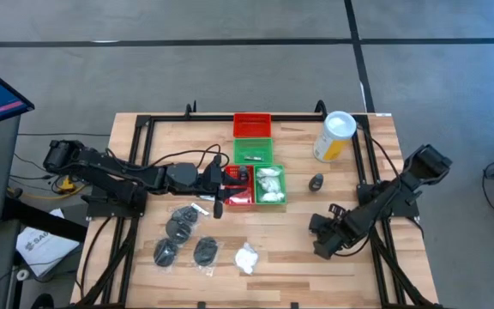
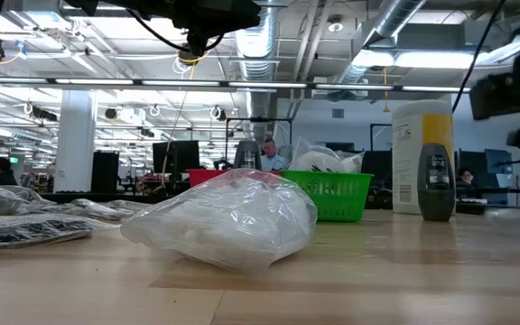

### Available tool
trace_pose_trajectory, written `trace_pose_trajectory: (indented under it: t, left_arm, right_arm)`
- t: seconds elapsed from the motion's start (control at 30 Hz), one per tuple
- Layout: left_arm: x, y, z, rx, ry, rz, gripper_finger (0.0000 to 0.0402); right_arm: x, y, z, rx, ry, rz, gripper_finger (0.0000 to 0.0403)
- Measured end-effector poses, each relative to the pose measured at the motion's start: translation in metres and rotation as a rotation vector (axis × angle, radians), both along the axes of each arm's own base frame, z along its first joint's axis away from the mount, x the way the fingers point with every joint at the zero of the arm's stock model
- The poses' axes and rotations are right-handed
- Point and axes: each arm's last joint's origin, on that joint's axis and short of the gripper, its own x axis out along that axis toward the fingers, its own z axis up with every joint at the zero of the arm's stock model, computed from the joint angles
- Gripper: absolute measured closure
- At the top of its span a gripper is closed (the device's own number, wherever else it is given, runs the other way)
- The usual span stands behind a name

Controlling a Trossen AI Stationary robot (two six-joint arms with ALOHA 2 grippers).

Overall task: Pick & Place Travel size toiletries
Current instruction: Put the silver nail cutter into the top green bin

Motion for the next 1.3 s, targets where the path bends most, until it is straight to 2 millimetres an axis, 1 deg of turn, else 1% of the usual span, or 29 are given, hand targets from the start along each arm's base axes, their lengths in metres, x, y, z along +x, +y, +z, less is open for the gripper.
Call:
trace_pose_trajectory:
  t: [0.13,0.3,0.5,0.77,0.87,1.0,1.17,1.3]
  left_arm:
    - [0.0,0.0,0.0,0.001,-0.002,0.0,0.0335]
    - [0.0,0.0,0.001,0.0,-0.009,0.001,0.0335]
    - [0.0,0.002,0.001,0.04,-0.012,0.003,0.0335]
    - [0.001,0.006,0.002,0.077,-0.017,0.014,0.033]
    - [0.001,0.012,0.002,0.077,-0.016,0.032,0.0312]
    - [0.002,0.02,0.002,0.077,-0.014,0.059,0.0274]
    - [0.002,0.029,0.002,0.077,-0.013,0.092,0.0226]
    - [0.002,0.035,0.002,0.077,-0.012,0.109,0.0202]
  right_arm:
    - [0.008,-0.003,0.008,-0.028,-0.003,0.012,0.0356]
    - [0.023,-0.009,0.022,-0.044,-0.014,0.061,0.0356]
    - [0.053,-0.023,0.055,-0.137,-0.078,0.139,0.0356]
    - [0.092,-0.047,0.106,-0.278,-0.226,0.215,0.0356]
    - [0.104,-0.057,0.122,-0.315,-0.279,0.243,0.0356]
    - [0.115,-0.069,0.136,-0.351,-0.335,0.27,0.0356]
    - [0.126,-0.085,0.146,-0.391,-0.386,0.278,0.0356]
    - [0.132,-0.096,0.152,-0.419,-0.43,0.275,0.0356]
